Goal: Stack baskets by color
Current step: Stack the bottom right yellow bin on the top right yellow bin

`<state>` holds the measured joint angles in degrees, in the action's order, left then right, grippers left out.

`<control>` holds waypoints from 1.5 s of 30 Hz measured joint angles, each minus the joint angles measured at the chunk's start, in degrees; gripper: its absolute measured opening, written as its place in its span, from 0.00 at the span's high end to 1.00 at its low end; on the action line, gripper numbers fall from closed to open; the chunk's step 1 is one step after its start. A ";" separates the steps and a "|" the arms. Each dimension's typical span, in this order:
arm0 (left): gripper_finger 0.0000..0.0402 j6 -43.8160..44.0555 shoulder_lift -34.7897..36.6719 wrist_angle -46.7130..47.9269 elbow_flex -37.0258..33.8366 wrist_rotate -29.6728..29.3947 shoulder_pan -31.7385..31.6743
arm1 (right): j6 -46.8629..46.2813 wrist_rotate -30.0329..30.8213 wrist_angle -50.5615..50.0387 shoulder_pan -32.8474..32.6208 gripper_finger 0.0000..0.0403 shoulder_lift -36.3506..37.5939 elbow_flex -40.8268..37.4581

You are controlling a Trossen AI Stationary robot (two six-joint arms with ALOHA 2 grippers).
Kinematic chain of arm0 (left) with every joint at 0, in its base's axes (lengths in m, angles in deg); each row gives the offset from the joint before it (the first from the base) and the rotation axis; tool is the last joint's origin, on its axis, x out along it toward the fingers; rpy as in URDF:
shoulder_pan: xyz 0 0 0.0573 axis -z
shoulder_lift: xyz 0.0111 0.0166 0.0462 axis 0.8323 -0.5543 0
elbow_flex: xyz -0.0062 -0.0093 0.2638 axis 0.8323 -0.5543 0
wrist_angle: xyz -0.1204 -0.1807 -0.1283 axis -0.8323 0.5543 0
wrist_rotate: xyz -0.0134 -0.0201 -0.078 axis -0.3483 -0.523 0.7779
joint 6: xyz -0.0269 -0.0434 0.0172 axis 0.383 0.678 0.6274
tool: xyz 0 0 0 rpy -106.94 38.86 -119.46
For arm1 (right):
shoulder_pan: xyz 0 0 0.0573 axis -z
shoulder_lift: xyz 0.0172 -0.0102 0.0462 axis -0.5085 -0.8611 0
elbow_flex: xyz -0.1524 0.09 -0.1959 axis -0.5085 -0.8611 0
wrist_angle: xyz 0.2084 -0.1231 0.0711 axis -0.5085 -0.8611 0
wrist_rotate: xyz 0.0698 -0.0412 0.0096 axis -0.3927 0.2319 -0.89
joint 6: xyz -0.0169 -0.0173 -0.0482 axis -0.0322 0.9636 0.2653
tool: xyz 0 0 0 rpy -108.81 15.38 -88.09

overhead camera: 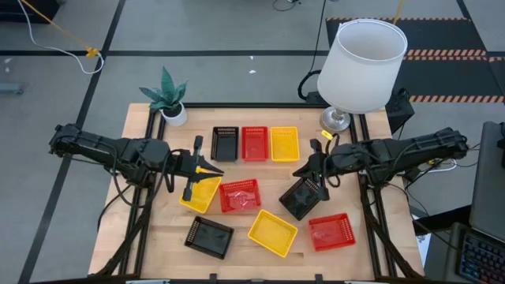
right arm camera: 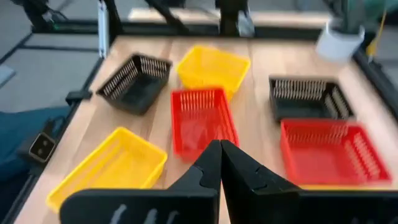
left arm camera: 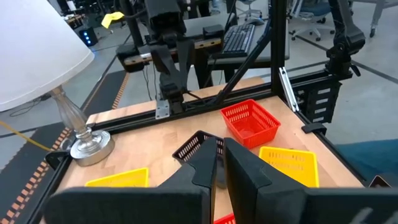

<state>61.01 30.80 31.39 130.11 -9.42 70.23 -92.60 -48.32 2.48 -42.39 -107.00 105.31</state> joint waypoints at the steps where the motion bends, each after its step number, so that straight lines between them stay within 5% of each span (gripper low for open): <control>1: 0.92 -0.25 0.00 -0.02 0.00 -0.01 0.00 | -1.02 0.19 -1.67 -0.44 1.00 -0.50 0.64; 14: 0.92 -2.51 0.02 -0.07 0.00 0.01 -2.35 | -10.77 4.26 -17.29 -6.89 0.98 -9.90 3.69; 20: 0.92 -3.17 0.02 -0.09 0.00 0.06 -4.47 | -13.92 4.32 -15.93 -7.02 0.92 -13.49 3.69; 24: 0.92 -3.43 0.02 -0.14 0.16 0.11 -5.95 | -13.26 1.35 -12.16 -5.91 0.89 -17.70 4.17; 29: 0.92 -3.32 0.02 -0.16 0.24 0.14 -7.15 | -17.75 -0.72 -19.97 -6.98 0.88 -22.97 9.23; 45: 0.92 -2.28 0.02 1.32 0.33 0.24 -7.23 | -53.70 -4.44 -35.94 -30.36 0.88 -25.67 18.45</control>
<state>58.74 30.82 32.72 130.44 -9.18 62.99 -146.30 -52.76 -33.46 -72.75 -132.67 123.76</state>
